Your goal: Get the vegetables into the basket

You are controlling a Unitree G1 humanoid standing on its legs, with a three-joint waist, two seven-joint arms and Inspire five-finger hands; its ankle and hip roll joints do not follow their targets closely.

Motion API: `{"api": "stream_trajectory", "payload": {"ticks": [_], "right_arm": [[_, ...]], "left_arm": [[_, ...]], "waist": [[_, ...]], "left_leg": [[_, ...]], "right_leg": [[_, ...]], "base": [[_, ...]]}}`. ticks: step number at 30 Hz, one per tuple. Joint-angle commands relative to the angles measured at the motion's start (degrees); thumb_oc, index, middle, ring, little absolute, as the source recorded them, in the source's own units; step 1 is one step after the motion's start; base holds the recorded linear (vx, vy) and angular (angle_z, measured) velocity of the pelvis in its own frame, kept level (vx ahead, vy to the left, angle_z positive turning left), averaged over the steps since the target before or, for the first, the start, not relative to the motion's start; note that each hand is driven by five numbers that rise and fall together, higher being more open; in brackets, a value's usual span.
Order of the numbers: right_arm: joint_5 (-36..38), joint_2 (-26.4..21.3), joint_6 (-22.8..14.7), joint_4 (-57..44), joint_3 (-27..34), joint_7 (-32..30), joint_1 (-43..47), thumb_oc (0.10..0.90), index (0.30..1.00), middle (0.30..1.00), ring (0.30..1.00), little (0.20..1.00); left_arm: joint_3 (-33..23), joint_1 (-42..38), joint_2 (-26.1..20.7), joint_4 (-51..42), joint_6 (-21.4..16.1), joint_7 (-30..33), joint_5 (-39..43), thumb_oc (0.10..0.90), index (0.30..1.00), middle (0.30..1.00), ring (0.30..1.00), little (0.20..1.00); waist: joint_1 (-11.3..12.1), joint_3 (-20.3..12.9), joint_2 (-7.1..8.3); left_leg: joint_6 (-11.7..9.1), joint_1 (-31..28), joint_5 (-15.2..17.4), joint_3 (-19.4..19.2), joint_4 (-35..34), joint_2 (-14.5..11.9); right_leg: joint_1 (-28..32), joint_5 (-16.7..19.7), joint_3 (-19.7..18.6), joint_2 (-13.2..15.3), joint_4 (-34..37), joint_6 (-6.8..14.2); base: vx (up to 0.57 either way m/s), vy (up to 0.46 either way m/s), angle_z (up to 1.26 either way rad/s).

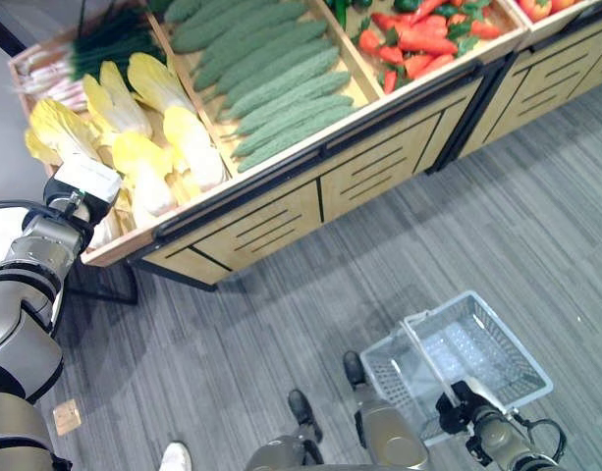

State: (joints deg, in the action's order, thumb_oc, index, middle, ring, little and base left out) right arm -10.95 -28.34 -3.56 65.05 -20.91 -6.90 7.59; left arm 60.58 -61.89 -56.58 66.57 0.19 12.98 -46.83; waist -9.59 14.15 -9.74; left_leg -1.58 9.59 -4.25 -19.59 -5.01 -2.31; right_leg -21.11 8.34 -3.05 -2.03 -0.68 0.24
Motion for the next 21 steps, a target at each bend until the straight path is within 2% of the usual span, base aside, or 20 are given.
{"api": "stream_trajectory", "payload": {"ticks": [1, 9, 13, 21], "right_arm": [[1.24, 1.71, -0.56, 0.12, -5.09, 0.56, -1.41, 0.400, 0.300, 0.300, 0.300, 0.300], [1.92, 1.71, -0.66, -1.09, -7.53, 0.67, 0.92, 0.400, 0.300, 0.300, 0.300, 0.300], [2.48, 1.73, -0.46, -0.77, -8.51, 0.79, 1.64, 0.400, 0.300, 0.300, 0.300, 0.300], [3.65, 1.26, -0.94, -2.63, -9.07, 0.48, 2.98, 0.400, 0.300, 0.300, 0.300, 0.300]], "left_arm": [[-2.42, -12.75, -5.57, 5.66, 6.02, 2.88, 2.84, 0.900, 1.000, 1.000, 1.000, 1.000], [-2.14, -16.71, -5.72, 7.56, 6.65, 4.18, 5.56, 0.900, 1.000, 1.000, 1.000, 1.000], [-1.26, -17.83, -5.67, 6.81, 6.47, 4.69, 6.45, 0.900, 1.000, 1.000, 1.000, 1.000], [-2.11, -16.88, -3.58, 7.30, 6.37, 4.43, 7.79, 0.900, 1.000, 1.000, 1.000, 1.000]], "waist": [[-0.96, -0.53, 3.28], [-0.81, 0.69, 3.19], [-0.30, 0.67, 3.18], [-1.05, 1.34, 2.91]], "left_leg": [[0.63, 1.10, 5.38, 1.75, 0.01, 2.34], [0.21, 5.06, 4.62, 0.87, 0.01, 2.04], [0.02, 4.85, 4.45, 0.45, 0.01, 1.64], [-0.28, 6.69, 4.07, -0.04, 0.01, 1.54]], "right_leg": [[4.52, -1.53, -0.83, 4.89, 5.68, 7.16], [0.21, -0.29, -1.70, 4.72, 5.68, 7.33], [0.18, -0.47, -1.93, 4.42, 5.68, 7.17], [-1.93, -0.07, -2.13, 4.17, 5.68, 7.14]], "base": [[0.04, -0.012, -0.15], [0.04, -0.030, -0.08], [0.05, -0.056, -0.07], [0.01, -0.019, -0.02]]}}
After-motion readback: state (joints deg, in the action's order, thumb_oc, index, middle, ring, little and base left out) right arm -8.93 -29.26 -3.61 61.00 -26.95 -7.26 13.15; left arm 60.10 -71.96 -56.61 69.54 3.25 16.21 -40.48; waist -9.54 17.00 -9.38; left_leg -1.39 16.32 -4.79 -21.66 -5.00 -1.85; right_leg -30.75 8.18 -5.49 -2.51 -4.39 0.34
